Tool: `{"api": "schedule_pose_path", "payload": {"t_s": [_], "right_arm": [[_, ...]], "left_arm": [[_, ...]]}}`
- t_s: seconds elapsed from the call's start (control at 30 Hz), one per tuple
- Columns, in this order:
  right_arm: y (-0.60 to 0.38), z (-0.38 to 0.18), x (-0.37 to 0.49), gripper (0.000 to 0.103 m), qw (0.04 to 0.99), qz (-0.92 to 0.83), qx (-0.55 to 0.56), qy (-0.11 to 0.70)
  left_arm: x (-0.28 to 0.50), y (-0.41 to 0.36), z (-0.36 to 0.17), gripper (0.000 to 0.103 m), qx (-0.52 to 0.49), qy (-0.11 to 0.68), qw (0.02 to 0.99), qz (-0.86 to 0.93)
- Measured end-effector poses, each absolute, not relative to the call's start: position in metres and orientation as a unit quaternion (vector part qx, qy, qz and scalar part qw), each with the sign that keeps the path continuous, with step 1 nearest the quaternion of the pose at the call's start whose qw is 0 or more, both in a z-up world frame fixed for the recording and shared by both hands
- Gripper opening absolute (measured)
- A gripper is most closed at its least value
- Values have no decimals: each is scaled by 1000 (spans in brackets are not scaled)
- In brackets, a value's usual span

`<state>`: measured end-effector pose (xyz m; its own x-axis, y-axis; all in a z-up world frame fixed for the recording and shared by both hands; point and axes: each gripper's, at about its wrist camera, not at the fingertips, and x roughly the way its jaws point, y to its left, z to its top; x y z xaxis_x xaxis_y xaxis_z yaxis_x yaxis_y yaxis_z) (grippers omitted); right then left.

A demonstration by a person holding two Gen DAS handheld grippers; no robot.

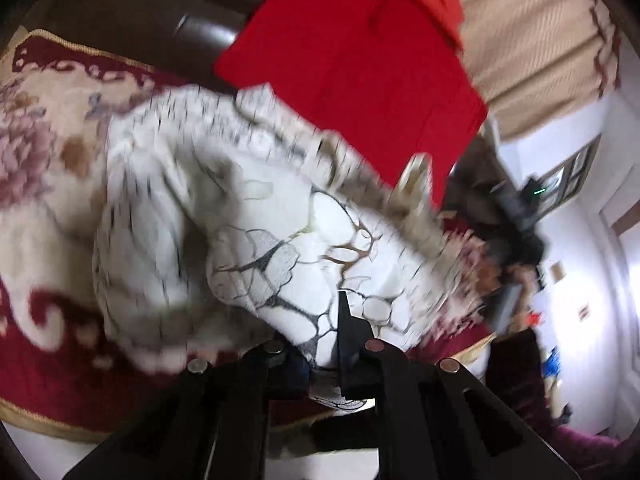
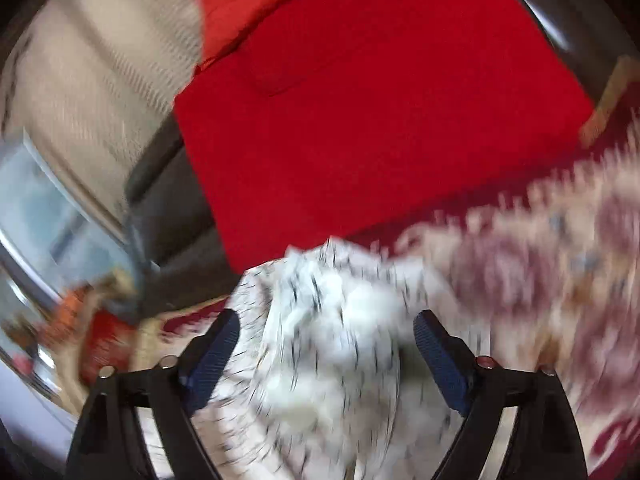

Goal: Fold large clothes

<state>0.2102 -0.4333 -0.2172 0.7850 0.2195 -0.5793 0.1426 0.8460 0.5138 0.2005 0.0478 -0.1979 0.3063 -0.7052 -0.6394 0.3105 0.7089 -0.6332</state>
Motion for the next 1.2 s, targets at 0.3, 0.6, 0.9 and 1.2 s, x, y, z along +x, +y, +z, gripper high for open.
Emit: {"api": "schedule_pose_path", "payload": {"t_s": [0.3, 0.6, 0.9, 1.2], "right_arm": [[-437, -264, 283, 11, 872, 43, 251, 419], [-566, -328, 262, 13, 795, -132, 479, 350], [-560, -316, 186, 76, 813, -94, 522, 239], [-438, -260, 161, 74, 898, -6, 337, 284]], "left_arm": [[319, 67, -166, 8, -243, 467, 803, -280], [429, 106, -264, 11, -374, 533, 742, -157], [345, 139, -215, 83, -429, 358, 819, -131], [256, 40, -217, 84, -170, 414, 884, -135]]}}
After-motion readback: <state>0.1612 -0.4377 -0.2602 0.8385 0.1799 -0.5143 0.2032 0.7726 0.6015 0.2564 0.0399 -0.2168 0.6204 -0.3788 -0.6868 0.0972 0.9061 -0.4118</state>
